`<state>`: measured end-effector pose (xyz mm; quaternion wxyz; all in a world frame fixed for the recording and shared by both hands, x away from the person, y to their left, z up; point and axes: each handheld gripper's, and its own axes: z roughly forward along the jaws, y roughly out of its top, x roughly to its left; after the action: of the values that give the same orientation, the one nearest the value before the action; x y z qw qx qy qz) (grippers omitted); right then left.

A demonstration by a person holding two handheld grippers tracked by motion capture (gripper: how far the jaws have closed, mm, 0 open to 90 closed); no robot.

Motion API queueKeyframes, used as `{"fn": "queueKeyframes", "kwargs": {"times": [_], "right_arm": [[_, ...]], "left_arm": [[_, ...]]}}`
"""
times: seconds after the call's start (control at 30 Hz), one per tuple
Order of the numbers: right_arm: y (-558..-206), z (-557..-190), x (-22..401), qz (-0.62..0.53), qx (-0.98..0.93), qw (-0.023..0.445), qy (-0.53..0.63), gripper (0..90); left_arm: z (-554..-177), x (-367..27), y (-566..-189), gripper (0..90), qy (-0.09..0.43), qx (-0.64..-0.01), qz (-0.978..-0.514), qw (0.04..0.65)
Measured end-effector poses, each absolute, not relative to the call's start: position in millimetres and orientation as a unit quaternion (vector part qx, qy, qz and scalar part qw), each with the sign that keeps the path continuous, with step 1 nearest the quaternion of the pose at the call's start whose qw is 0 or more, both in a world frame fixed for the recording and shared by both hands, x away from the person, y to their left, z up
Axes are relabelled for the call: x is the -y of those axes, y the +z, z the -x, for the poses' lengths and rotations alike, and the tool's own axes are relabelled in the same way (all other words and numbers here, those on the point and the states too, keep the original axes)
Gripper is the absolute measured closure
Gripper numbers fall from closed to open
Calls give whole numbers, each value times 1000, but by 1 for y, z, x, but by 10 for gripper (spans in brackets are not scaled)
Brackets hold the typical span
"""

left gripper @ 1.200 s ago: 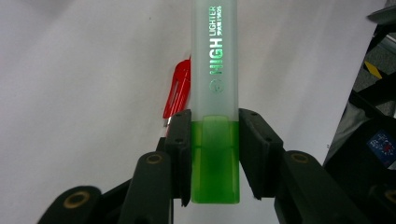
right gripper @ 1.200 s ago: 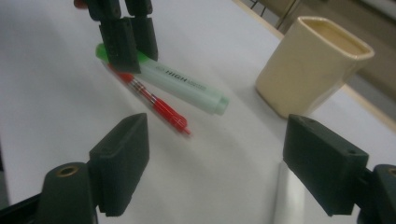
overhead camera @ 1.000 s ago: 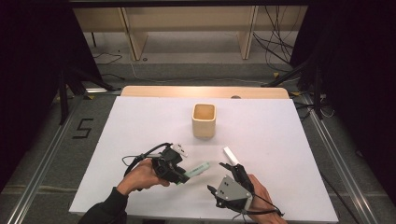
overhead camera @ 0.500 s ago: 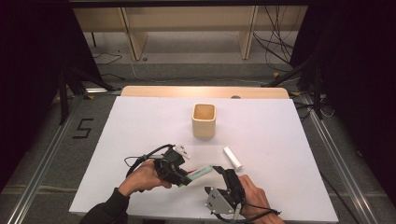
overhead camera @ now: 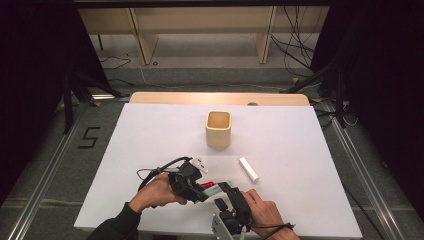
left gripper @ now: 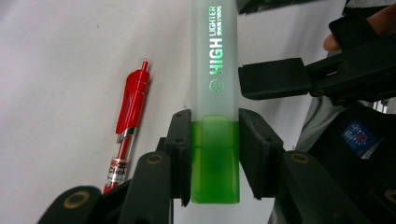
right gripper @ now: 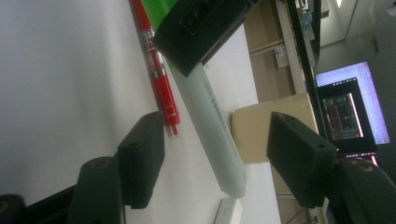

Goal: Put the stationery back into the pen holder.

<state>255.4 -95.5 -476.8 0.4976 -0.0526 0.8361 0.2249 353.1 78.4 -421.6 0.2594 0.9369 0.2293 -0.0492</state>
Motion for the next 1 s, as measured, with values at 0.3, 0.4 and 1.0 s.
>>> {"fn": "queueKeyframes", "kwargs": {"times": [0.3, 0.4, 1.0], "right_arm": [[-485, -254, 91, 95, -826, 521, 195, 522], [-486, -254, 90, 99, -824, 525, 190, 547], [-495, -253, 86, 142, -812, 542, 166, 730]], "left_arm": [[-352, -76, -422, 666, -60, -226, -938, 258], [-351, -75, -422, 666, -62, -223, -939, 255], [-351, -72, -424, 666, -74, -225, -939, 249]]}}
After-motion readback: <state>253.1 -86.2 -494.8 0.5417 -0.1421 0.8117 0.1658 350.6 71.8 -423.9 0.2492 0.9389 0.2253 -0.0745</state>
